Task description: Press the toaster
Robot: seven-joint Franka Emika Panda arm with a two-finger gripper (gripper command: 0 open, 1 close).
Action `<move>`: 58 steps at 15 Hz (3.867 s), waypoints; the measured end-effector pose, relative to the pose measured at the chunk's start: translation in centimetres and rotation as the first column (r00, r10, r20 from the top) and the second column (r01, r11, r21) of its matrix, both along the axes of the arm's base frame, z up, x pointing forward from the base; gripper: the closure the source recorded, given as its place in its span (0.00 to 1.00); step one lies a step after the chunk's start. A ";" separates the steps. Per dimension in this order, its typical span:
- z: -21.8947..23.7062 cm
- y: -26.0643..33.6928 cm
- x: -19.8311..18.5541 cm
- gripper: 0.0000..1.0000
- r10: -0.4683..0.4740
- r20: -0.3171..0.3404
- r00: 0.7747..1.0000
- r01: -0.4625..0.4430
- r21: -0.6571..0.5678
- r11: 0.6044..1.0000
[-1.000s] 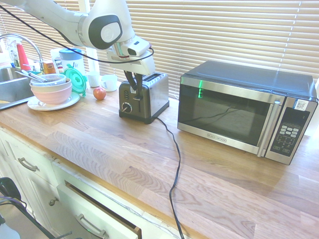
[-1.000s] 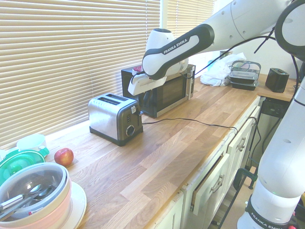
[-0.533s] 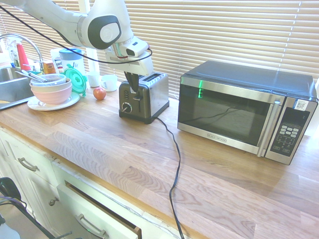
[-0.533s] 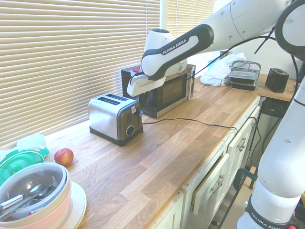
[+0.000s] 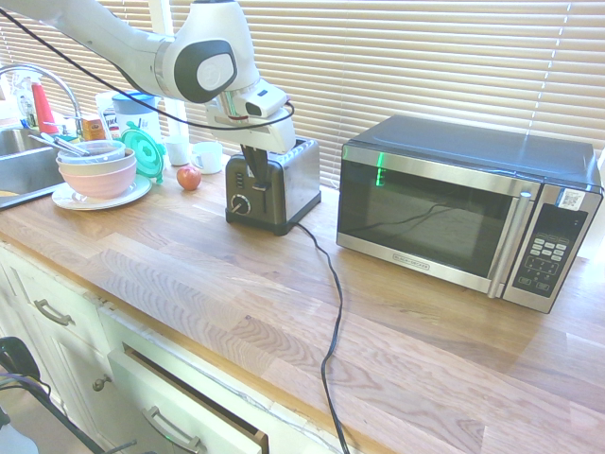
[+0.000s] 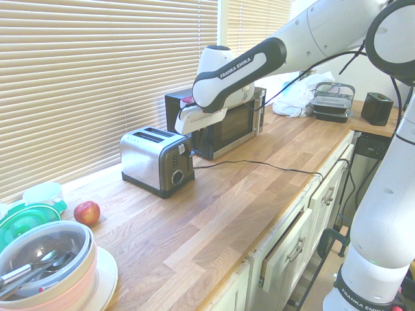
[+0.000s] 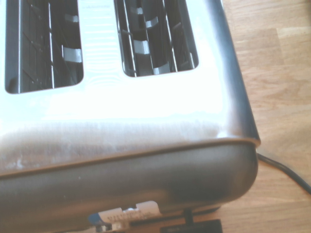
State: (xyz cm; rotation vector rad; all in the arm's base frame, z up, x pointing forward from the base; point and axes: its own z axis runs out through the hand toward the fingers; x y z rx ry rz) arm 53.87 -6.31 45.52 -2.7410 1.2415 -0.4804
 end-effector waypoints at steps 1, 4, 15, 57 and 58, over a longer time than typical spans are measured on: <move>0.0 0.2 0.0 1.00 0.003 0.001 1.000 -0.003 -0.001 1.000; 0.0 0.9 0.1 1.00 0.017 0.003 1.000 -0.017 -0.005 1.000; -2.1 1.4 1.7 1.00 0.028 -0.030 0.999 -0.028 -0.003 1.000; -4.7 -0.3 0.7 1.00 0.018 0.029 0.999 -0.019 0.050 0.999; -3.8 -1.7 -1.1 1.00 0.014 0.078 0.997 -0.019 0.060 0.998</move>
